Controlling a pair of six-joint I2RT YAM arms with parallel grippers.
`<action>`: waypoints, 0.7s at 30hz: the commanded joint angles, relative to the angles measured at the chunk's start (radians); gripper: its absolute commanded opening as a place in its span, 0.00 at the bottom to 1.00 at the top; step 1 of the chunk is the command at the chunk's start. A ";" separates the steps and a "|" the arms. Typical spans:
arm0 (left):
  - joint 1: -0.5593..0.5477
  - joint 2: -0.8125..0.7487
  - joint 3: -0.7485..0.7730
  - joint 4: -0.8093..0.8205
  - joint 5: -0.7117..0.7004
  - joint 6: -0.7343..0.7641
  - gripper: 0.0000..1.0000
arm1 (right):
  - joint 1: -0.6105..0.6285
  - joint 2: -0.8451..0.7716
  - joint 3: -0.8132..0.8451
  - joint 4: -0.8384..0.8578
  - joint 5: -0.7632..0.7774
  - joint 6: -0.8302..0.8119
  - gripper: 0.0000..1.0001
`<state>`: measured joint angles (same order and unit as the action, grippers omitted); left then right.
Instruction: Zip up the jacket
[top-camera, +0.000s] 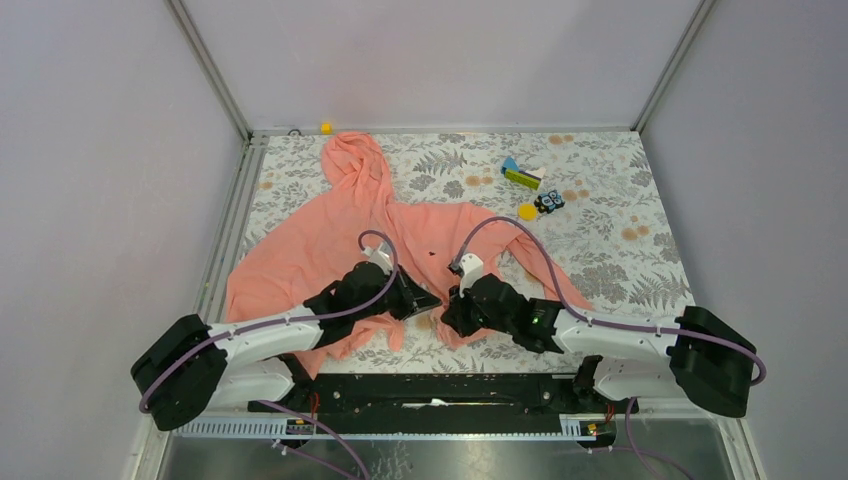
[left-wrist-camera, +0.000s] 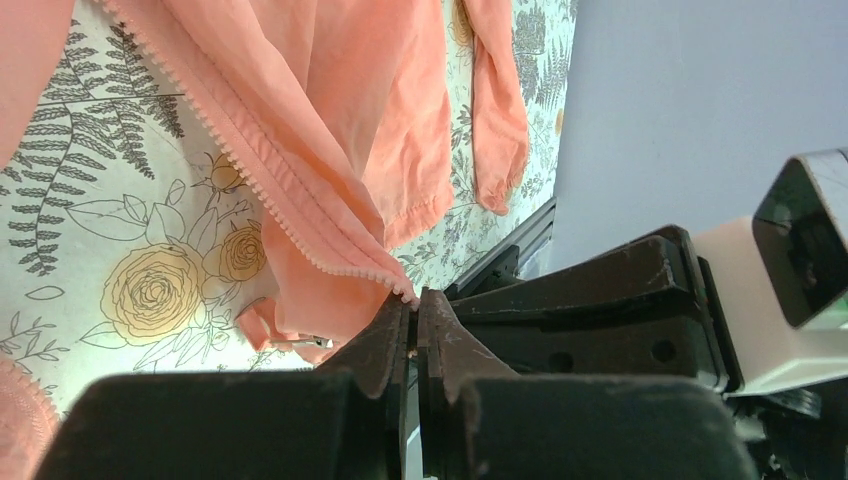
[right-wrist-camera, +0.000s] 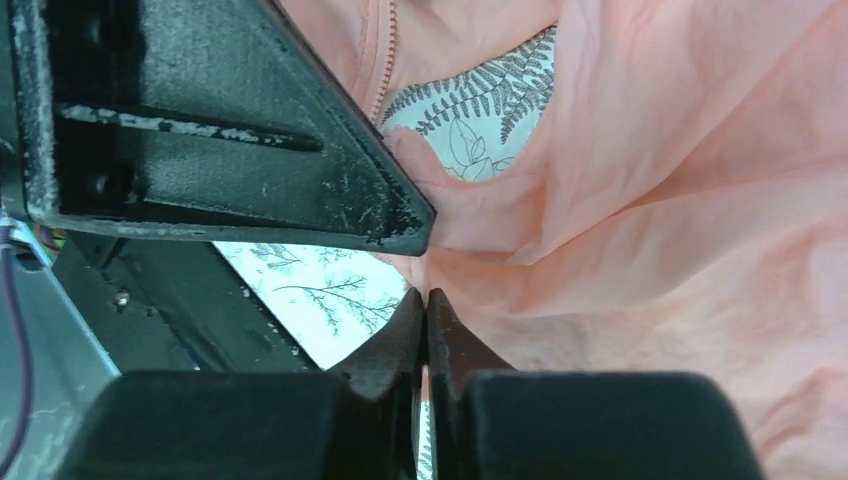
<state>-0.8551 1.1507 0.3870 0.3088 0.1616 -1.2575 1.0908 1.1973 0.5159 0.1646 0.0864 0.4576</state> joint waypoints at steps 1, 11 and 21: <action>0.011 -0.043 0.034 0.005 -0.024 0.007 0.00 | -0.056 -0.005 -0.032 0.096 -0.161 -0.032 0.00; 0.013 -0.072 -0.060 0.125 0.044 -0.016 0.62 | -0.289 0.040 -0.095 0.327 -0.823 -0.037 0.00; -0.039 -0.065 -0.098 0.207 0.029 -0.045 0.44 | -0.305 0.073 -0.093 0.365 -0.839 -0.013 0.00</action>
<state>-0.8791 1.0836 0.2867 0.4049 0.1864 -1.2934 0.7959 1.2549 0.3935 0.4778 -0.7010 0.4397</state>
